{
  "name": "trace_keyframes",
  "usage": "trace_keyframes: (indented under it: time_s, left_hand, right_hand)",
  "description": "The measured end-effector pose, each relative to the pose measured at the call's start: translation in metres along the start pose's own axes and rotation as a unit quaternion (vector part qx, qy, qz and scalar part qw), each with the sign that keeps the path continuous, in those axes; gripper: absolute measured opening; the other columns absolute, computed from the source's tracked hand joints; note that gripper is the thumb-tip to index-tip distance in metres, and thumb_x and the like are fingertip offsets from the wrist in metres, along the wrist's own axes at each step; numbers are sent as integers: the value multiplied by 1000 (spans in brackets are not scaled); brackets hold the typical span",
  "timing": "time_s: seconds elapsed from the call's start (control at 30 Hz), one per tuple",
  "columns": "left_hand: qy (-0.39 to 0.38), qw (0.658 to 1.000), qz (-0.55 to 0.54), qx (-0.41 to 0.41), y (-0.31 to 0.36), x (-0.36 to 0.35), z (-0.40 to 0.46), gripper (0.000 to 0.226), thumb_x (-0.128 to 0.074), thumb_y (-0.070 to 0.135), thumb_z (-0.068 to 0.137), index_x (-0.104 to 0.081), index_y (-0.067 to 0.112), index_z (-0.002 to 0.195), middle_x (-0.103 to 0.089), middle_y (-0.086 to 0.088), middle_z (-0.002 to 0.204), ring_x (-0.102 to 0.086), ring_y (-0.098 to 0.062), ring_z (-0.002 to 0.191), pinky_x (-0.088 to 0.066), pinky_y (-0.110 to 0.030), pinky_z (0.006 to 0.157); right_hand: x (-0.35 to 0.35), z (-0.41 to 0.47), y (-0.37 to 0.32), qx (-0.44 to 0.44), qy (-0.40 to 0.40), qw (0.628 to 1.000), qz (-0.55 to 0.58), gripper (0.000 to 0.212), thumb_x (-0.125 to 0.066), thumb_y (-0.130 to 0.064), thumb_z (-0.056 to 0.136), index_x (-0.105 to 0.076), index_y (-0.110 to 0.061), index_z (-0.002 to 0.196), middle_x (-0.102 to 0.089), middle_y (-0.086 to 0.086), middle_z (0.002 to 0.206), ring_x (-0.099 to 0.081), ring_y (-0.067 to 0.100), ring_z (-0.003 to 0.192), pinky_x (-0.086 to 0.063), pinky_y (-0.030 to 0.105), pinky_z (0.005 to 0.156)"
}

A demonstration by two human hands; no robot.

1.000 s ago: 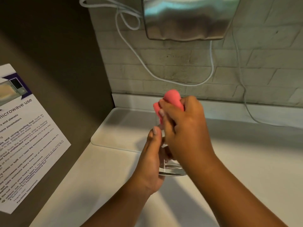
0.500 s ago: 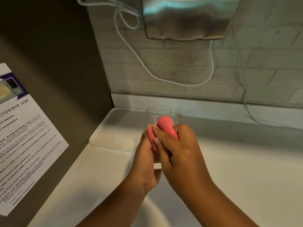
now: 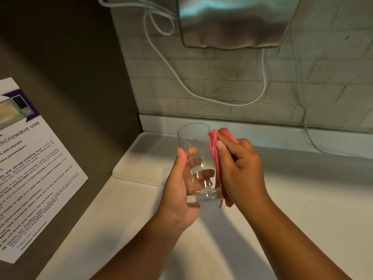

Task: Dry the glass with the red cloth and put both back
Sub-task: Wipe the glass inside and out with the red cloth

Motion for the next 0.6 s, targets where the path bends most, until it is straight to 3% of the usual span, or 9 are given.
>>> trace_keyframes:
  time_s: [0.1, 0.17, 0.23, 0.33, 0.47, 0.6]
  left_hand:
    - [14, 1000, -6, -4, 7, 4, 2, 66, -64, 64, 83, -69, 16, 128, -69, -18, 127, -74, -33, 102, -63, -48, 78]
    - [13, 1000, 13, 4, 4, 5, 1, 72, -59, 64, 87, -65, 12, 136, -68, -22, 136, -70, -38, 118, -59, -52, 93]
    - [4, 999, 26, 22, -4, 5, -3, 71, -60, 63, 86, -71, 10, 133, -72, -21, 129, -67, -36, 122, -55, -47, 102]
    - [-38, 998, 29, 35, -12, -4, -9, 61, -64, 59, 83, -78, 17, 124, -78, -13, 122, -74, -27, 115, -62, -34, 87]
    - [-17, 999, 39, 13, -15, -4, -13, 64, -60, 56, 86, -68, 15, 135, -67, -17, 128, -65, -32, 103, -54, -43, 81]
    - [-25, 999, 29, 22, -18, -4, -13, 63, -57, 56, 89, -66, 14, 135, -59, -30, 132, -70, -28, 85, -58, -41, 73]
  right_hand:
    - [0, -22, -8, 22, -9, 999, 21, 32, -59, -28, 95, -62, -35, 126, -57, -2, 93, -56, -4, 91, -42, 3, 75]
    - [-2, -31, -24, 73, -21, 997, -15, 33, -59, -27, 94, -63, -31, 127, -56, -2, 94, -56, -3, 91, -43, 3, 76]
    - [-8, -35, -34, 104, -41, 993, -39, 29, -62, -22, 96, -69, -20, 124, -54, -4, 95, -54, -7, 93, -42, 3, 78]
    - [-17, -31, -46, 139, -81, 982, -95, 28, -61, -25, 97, -69, -22, 123, -53, -5, 102, -50, -5, 94, -42, 7, 81]
    - [-5, 0, -41, 122, -35, 986, -105, 32, -63, -24, 96, -69, -19, 127, -50, 2, 101, -49, 8, 89, -39, 5, 79]
    - [0, 16, -27, 73, 2, 996, -47, 31, -64, -25, 96, -68, -23, 127, -56, 0, 101, -55, -2, 93, -39, 1, 84]
Point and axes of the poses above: each hand's wrist, its own z-axis towards the middle knuckle, its own x-axis out of the back of the hand, y = z × x, the point moved 8 cm from there along z, towards the middle knuckle
